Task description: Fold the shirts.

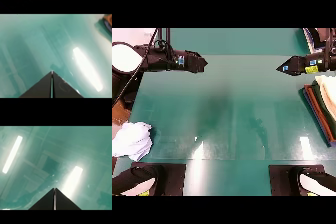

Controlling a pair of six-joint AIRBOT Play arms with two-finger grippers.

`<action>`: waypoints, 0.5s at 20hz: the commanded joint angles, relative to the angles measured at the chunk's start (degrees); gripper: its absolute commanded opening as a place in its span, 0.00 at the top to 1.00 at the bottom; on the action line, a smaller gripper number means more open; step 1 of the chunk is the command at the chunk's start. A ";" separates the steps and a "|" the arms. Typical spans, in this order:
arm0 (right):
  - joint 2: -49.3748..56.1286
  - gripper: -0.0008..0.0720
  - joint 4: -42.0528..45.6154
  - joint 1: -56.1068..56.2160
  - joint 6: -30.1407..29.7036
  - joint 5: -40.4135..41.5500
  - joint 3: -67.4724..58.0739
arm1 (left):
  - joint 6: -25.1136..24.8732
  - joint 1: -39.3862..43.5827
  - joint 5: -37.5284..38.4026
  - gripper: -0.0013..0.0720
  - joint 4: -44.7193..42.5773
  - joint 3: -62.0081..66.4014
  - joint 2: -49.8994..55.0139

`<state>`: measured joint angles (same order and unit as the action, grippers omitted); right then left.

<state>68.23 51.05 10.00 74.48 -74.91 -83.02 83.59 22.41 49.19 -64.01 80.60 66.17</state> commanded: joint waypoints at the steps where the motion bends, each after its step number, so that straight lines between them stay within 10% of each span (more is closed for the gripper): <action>1: 0.02 0.97 0.00 0.04 0.02 -0.57 0.00 | -0.02 -1.92 0.20 0.94 -0.92 0.00 -1.07; 9: 0.00 0.96 0.00 0.04 0.02 -1.16 0.00 | 3.30 -20.61 40.24 0.94 -35.85 -0.57 -14.34; 10: 0.00 0.96 0.00 0.04 0.02 -1.11 0.00 | 2.99 -23.23 42.07 0.81 -37.97 -2.10 -14.91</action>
<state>68.23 51.07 10.00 74.48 -76.05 -83.02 86.13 5.41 78.11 -88.73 79.79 54.13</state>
